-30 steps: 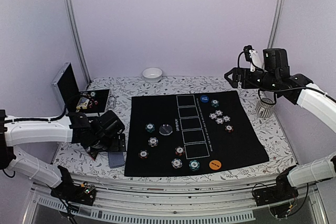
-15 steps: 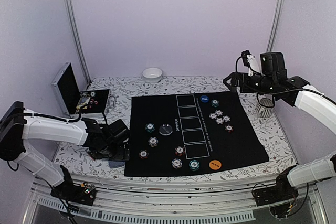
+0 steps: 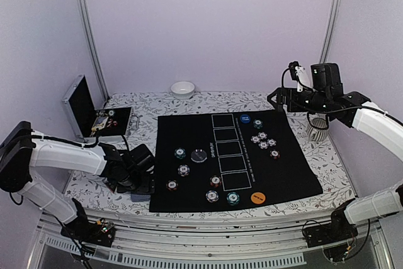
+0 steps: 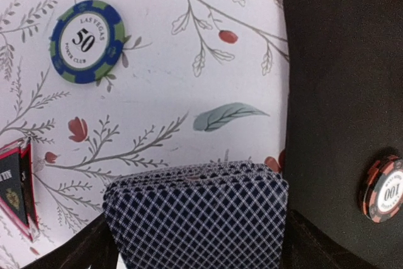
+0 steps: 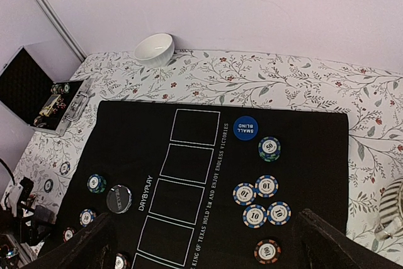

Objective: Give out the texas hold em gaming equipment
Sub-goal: Pick up the face-down deck piles from the corner of the board.

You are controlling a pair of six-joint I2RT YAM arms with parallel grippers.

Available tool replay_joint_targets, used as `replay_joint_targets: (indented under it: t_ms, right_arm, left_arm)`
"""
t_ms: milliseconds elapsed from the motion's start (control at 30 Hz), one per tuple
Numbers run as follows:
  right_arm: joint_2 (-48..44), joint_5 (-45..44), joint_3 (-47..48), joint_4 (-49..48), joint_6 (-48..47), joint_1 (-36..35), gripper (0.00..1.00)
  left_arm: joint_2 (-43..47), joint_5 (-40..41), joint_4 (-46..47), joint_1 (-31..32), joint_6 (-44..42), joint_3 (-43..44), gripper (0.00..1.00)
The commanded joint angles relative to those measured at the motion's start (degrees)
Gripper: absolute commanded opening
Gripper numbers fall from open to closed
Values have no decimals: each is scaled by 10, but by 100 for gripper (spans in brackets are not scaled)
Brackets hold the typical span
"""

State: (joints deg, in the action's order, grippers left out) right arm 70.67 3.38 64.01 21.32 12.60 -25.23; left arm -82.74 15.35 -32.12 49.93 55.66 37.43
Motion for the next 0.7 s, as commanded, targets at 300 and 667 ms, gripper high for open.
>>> replay_joint_targets:
  t_ms: [300, 667]
  right_arm:
    - [3, -3, 1, -11, -3, -1, 99]
    - [11, 1, 6, -12, -5, -1, 99]
  left_arm:
    - [10, -48, -61, -6, -6, -54, 89]
    - [52, -52, -58, -6, -2, -53, 82]
